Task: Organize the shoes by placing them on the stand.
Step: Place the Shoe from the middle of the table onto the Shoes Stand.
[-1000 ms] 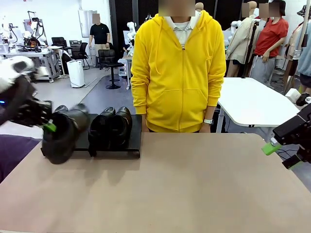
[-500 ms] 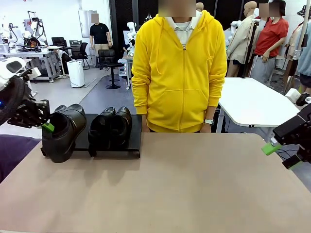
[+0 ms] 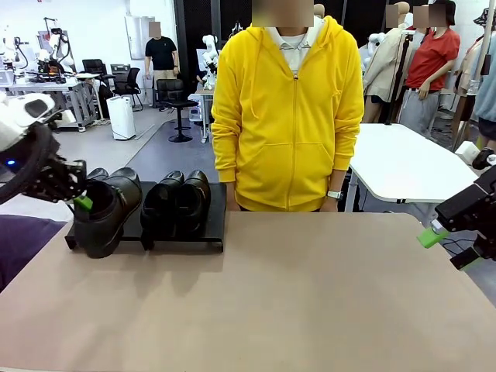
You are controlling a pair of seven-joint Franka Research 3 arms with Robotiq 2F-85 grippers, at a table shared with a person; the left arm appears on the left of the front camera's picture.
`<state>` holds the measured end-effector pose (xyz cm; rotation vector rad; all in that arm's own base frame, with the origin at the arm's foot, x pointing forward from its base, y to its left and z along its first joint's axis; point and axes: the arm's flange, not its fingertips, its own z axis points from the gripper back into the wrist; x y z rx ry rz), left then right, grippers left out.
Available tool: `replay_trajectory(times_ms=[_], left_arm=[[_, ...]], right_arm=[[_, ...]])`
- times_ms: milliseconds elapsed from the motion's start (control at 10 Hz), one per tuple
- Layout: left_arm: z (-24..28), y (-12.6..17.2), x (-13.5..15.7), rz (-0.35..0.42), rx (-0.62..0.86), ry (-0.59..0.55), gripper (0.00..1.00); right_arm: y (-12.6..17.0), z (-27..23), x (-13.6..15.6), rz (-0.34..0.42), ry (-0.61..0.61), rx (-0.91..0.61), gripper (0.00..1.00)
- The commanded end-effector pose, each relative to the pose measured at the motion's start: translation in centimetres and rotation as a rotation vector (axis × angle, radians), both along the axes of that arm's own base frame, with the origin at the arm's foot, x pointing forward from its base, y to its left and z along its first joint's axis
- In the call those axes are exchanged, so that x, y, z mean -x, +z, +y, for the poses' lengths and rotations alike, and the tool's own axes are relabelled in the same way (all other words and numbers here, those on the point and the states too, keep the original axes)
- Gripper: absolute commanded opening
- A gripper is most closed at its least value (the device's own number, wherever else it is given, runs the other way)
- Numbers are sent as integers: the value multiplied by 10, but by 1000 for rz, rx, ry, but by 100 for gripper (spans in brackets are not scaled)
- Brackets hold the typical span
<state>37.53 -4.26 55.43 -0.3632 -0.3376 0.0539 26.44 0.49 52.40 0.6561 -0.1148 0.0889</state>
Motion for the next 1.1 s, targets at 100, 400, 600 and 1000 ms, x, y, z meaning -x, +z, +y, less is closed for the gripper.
replay_trajectory(times_ms=[100, 400, 600, 1000], left_arm=[[-3, 15, -117, -79, -39, 20, 0], [27, 11, -197, -169, -47, 207, 0], [44, -11, -238, -194, -71, 215, 0], [58, -45, -261, -183, -119, 188, 0]], right_arm=[[3, 0, -1, -8, 9, -25, 100], [3, 0, -1, -8, 9, -25, 100], [3, 0, -1, -8, 9, -25, 100], [3, 0, -1, -8, 9, -25, 100]])
